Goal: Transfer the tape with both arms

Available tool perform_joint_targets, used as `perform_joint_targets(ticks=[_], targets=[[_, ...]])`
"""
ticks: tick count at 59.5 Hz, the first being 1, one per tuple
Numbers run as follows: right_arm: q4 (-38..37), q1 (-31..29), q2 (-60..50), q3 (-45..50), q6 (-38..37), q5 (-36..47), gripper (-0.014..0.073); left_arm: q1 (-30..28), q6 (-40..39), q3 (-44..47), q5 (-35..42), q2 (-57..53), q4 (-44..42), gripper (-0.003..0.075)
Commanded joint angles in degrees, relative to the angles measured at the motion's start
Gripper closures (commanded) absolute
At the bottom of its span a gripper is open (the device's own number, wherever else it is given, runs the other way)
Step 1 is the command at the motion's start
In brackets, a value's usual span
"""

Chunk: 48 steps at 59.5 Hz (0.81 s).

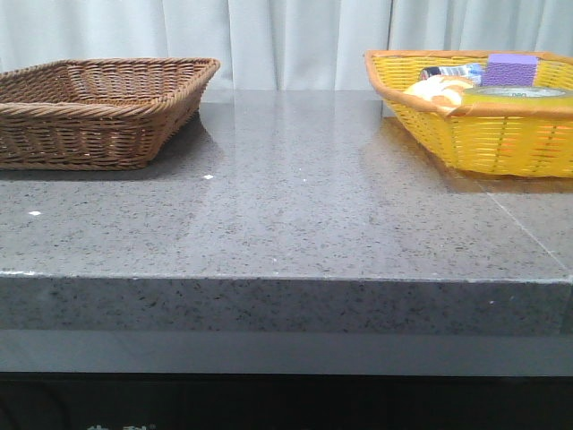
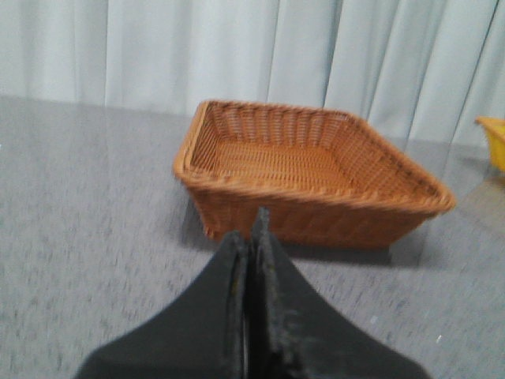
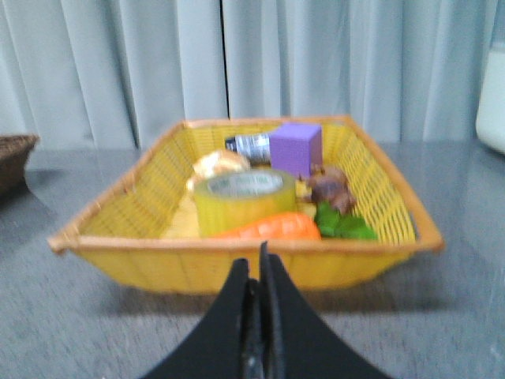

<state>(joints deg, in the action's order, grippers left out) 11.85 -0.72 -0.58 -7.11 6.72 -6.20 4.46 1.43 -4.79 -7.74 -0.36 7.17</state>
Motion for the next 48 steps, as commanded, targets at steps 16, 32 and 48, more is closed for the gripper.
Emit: perform_joint_targets(ticks=[16, 32, 48], targets=[[-0.55, -0.31, 7.44, -23.37, 0.23, -9.13, 0.0662, 0.49, -0.35, -24.91, -11.64, 5.31, 0.79, 0.0740], [-0.55, -0.31, 20.74, -34.03, 0.23, -17.24, 0.0662, 0.49, -0.35, -38.34, -24.16, 19.97, 0.79, 0.0740], [-0.49, -0.31, 29.03, -34.36, 0.23, -19.05, 0.0662, 0.49, -0.35, -38.48, -24.62, 30.77, 0.57, 0.0740]])
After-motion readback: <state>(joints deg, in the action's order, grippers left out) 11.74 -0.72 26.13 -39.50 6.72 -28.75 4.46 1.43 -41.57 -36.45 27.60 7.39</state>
